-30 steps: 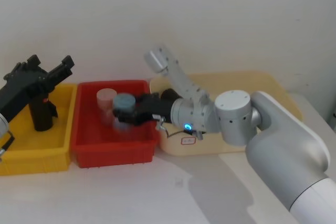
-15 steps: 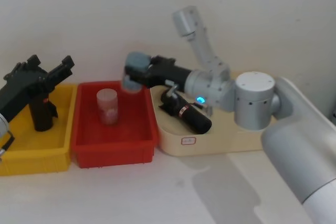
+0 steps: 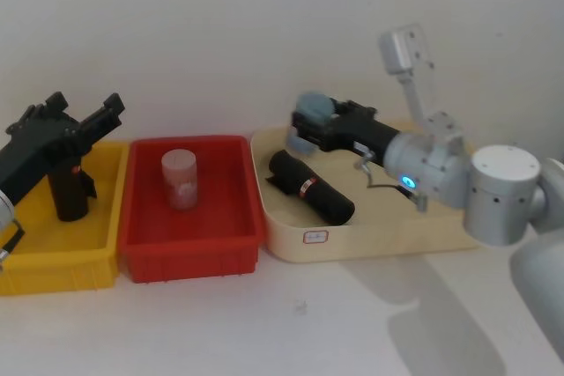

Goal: Pick up the garbage bag with the one hand and transfer it to the other hand.

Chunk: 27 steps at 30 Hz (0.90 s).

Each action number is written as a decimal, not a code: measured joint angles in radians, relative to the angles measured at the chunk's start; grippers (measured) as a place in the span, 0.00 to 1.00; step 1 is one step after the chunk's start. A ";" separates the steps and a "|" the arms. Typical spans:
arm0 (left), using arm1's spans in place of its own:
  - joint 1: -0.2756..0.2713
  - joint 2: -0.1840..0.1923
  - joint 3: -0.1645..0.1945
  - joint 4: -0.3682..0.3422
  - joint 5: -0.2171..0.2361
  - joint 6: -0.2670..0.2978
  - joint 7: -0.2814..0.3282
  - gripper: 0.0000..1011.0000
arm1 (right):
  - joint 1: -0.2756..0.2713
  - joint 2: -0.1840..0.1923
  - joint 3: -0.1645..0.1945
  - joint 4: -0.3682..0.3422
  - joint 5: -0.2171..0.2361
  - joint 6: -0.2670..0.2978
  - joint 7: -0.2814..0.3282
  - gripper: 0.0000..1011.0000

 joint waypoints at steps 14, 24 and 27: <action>0.000 0.000 0.000 0.000 0.000 0.000 0.000 0.99 | -0.089 0.065 0.051 -0.065 -0.001 0.009 -0.049 0.99; -0.011 0.006 0.014 0.019 -0.002 -0.019 -0.037 0.99 | -0.123 0.069 0.054 -0.102 0.000 -0.001 -0.046 0.99; -0.020 0.006 0.025 0.038 -0.005 -0.032 -0.067 0.99 | -0.143 0.068 0.049 -0.129 0.006 -0.009 -0.039 0.99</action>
